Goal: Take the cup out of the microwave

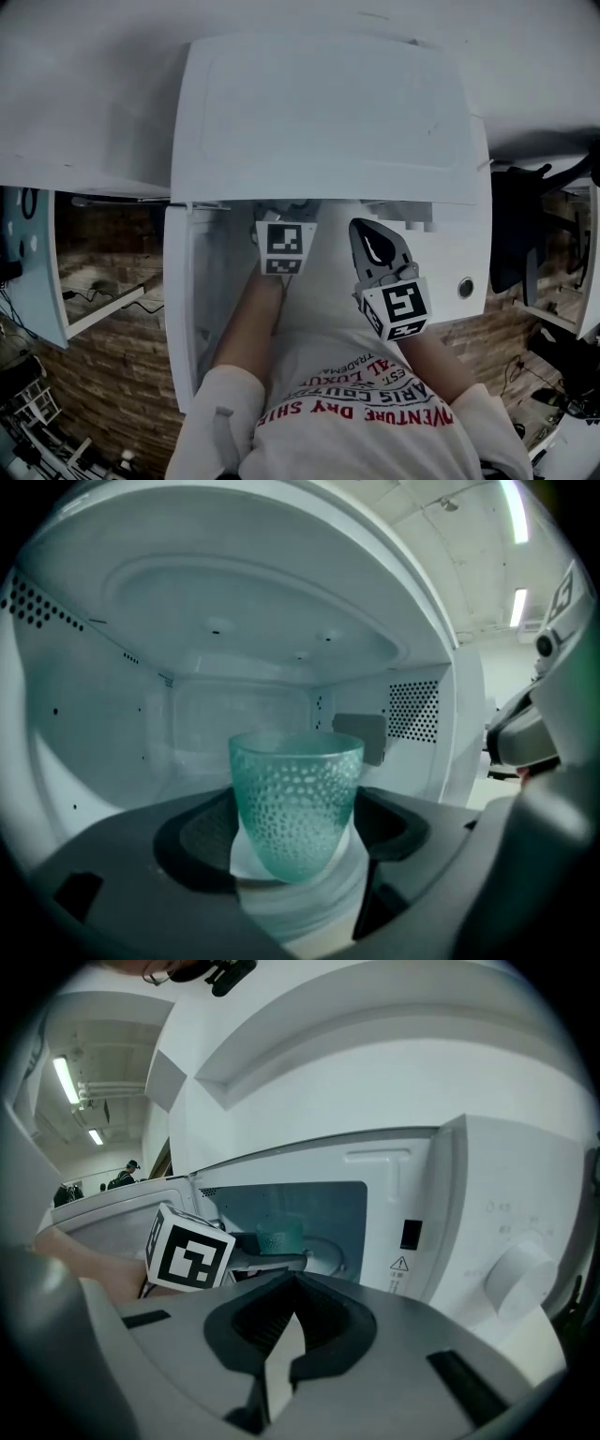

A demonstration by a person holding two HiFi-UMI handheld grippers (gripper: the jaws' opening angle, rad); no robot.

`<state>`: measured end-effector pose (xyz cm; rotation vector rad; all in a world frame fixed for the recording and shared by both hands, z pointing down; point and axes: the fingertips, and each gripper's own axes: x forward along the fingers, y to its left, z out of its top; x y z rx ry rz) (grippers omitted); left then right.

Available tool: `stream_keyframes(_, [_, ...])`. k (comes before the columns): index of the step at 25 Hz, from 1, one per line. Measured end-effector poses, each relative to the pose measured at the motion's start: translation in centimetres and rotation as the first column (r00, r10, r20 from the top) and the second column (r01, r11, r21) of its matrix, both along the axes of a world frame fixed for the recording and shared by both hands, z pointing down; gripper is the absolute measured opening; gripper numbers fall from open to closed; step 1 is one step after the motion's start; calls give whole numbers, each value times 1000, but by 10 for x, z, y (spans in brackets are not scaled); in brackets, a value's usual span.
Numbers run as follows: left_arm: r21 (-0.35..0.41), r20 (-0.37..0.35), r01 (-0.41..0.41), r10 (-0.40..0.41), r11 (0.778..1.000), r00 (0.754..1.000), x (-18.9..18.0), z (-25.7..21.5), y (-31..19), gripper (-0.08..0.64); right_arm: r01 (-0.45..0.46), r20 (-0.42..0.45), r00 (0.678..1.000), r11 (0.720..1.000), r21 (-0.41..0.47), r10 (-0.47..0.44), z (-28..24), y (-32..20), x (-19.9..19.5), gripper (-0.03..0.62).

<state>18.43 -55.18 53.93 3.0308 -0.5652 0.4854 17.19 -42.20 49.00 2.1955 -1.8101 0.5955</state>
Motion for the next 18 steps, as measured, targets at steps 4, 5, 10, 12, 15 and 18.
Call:
stream_keyframes(4, [6, 15, 30, -30, 1000, 999, -2, 1, -7, 367, -1, 0, 1000, 1000, -12, 1, 5, 5, -2, 5])
stream_keyframes(5, [6, 14, 31, -31, 999, 999, -2, 2, -7, 365, -1, 0, 1000, 1000, -13, 1, 6, 7, -3, 5])
stream_keyframes(10, [-22, 29, 34, -34, 999, 999, -4, 3, -2, 360, -8, -4, 1000, 1000, -9, 8, 4, 13, -2, 5])
stream_keyframes(12, [-40, 34, 34, -33, 999, 999, -6, 2, 1, 359, -13, -8, 1000, 1000, -3, 13, 2, 14, -1, 5])
stream_keyframes(15, [-44, 34, 28, -27, 999, 999, -11, -4, 8, 359, -23, -12, 1000, 1000, 6, 23, -2, 18, 0, 5])
stream_keyframes(18, [-40, 25, 22, -21, 999, 999, -16, -12, 19, 357, -32, -15, 999, 999, 20, 32, -6, 23, 0, 5])
